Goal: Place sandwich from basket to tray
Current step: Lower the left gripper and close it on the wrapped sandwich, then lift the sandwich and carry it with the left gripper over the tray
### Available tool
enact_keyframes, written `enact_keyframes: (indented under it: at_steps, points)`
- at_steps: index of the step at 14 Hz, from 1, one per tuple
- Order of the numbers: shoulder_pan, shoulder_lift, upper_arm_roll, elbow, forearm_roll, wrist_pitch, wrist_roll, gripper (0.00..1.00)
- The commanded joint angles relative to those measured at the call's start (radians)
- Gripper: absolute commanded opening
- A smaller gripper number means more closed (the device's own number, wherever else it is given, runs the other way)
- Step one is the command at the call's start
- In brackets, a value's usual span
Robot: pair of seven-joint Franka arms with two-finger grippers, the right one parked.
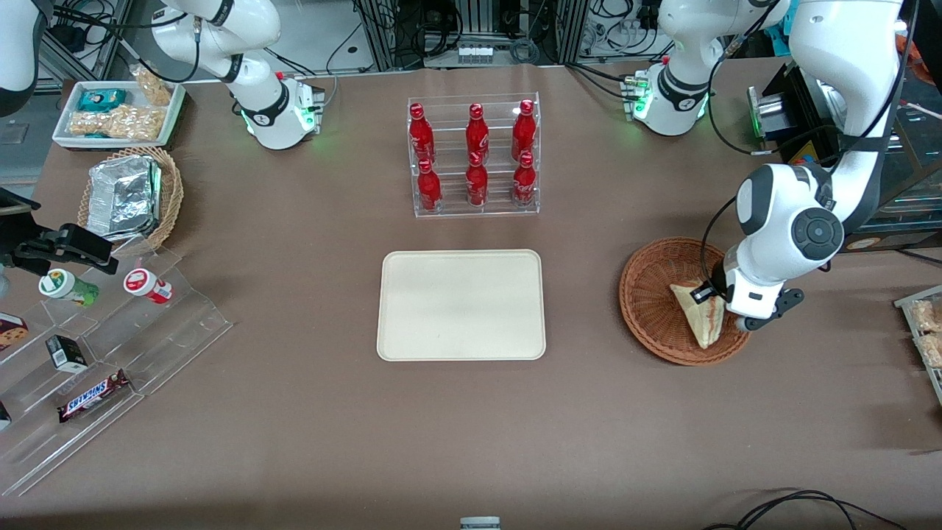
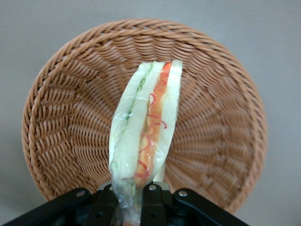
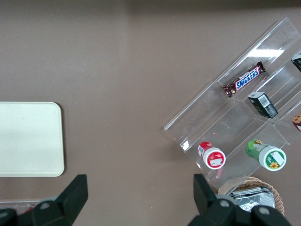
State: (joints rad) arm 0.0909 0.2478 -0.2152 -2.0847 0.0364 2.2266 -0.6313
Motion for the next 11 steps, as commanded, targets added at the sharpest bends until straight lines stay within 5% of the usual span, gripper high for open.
enact_keyframes:
  at_steps: [1, 7, 11]
  points:
    - [-0.078, -0.025, -0.01, 0.089, 0.002, -0.111, -0.025, 0.04]
    - [-0.392, 0.043, -0.012, 0.202, 0.007, -0.147, -0.014, 0.05]
    - [-0.587, 0.236, -0.009, 0.447, 0.014, -0.156, -0.131, 0.05]
